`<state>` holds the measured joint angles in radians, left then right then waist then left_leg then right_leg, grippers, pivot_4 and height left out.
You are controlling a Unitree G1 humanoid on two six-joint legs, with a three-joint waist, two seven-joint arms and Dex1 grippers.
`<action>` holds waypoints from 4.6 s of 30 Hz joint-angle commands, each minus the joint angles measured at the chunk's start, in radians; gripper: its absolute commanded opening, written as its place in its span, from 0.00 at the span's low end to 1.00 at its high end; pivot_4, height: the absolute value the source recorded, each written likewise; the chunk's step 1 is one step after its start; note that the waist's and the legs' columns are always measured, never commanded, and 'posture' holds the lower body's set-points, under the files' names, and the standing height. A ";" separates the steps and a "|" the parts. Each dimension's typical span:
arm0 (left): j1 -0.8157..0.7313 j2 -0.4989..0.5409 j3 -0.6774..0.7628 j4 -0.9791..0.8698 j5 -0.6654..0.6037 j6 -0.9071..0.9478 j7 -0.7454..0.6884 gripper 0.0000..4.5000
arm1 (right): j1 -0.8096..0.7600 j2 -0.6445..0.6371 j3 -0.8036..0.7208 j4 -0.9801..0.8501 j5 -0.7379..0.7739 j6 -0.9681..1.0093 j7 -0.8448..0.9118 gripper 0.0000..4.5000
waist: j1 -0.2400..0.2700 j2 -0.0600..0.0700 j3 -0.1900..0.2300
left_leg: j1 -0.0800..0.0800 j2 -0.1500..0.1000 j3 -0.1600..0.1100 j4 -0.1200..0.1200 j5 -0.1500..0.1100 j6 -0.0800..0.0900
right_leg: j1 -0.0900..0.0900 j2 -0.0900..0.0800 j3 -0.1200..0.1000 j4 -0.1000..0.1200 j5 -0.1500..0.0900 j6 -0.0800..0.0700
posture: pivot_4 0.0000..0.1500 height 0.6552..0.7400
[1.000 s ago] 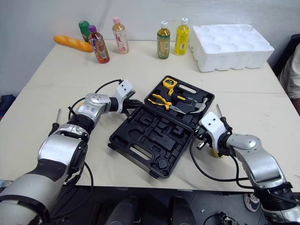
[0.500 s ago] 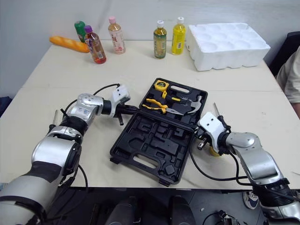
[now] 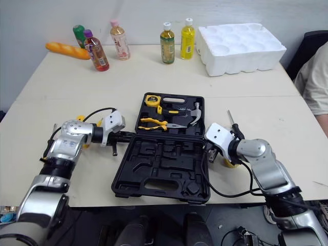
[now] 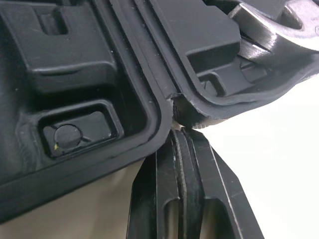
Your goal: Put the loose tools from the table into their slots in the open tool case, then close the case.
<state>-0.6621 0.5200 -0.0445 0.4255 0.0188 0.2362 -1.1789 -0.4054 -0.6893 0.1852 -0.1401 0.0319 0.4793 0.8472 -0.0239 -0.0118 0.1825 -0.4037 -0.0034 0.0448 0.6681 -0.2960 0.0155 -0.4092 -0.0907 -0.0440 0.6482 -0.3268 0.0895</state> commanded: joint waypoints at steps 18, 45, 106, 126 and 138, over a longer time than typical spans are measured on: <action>0.010 0.018 -0.015 -0.102 -0.052 0.089 0.065 0.02 | -0.066 0.032 0.004 0.094 -0.035 -0.185 0.062 0.00 | -0.003 -0.001 0.000 | 0.001 -0.001 0.001 0.003 0.000 0.000 | 0.000 -0.002 0.004 0.005 0.000 0.000 | 1.00 0.98; 0.075 0.023 -0.007 -0.291 -0.182 0.190 0.064 0.02 | -0.150 0.063 0.013 0.170 -0.047 -0.227 0.062 0.00 | -0.002 -0.001 0.000 | 0.000 -0.001 0.001 0.005 0.000 0.001 | -0.001 -0.003 0.006 0.005 0.000 0.000 | 1.00 0.98; 0.969 0.255 1.015 -0.611 -0.597 0.488 0.428 1.00 | 0.206 -0.448 -0.686 0.362 0.395 -0.063 0.399 0.99 | -0.006 0.007 -0.003 | 0.019 0.000 -0.003 -0.012 -0.011 0.007 | 0.017 -0.008 0.003 -0.015 -0.003 -0.006 | 1.00 0.98; 0.515 0.206 0.758 -0.643 -0.511 1.093 1.001 1.00 | -0.272 -0.082 -0.219 -0.277 0.788 0.290 0.247 0.99 | -0.002 0.001 -0.003 | 0.017 0.000 -0.007 -0.011 -0.004 -0.003 | 0.016 -0.006 0.000 -0.012 -0.003 -0.006 | 1.00 0.98; 0.509 0.208 0.674 -0.531 -0.456 1.023 0.966 0.72 | -0.390 0.034 -0.117 -0.204 0.717 0.251 0.244 1.00 | -0.002 0.001 -0.004 | 0.016 -0.001 -0.008 -0.012 -0.004 -0.003 | 0.015 -0.007 -0.002 -0.012 -0.003 -0.006 | 1.00 0.98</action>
<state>-0.1673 0.7358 0.6223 -0.1132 -0.4408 1.2621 -0.1978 -0.7765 -0.6561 0.0742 -0.3362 0.7553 0.7476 1.0872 -0.0256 -0.0111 0.1786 -0.3876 -0.0040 0.0369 0.6558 -0.3001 0.0124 -0.3941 -0.0982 -0.0458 0.6360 -0.3300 0.0836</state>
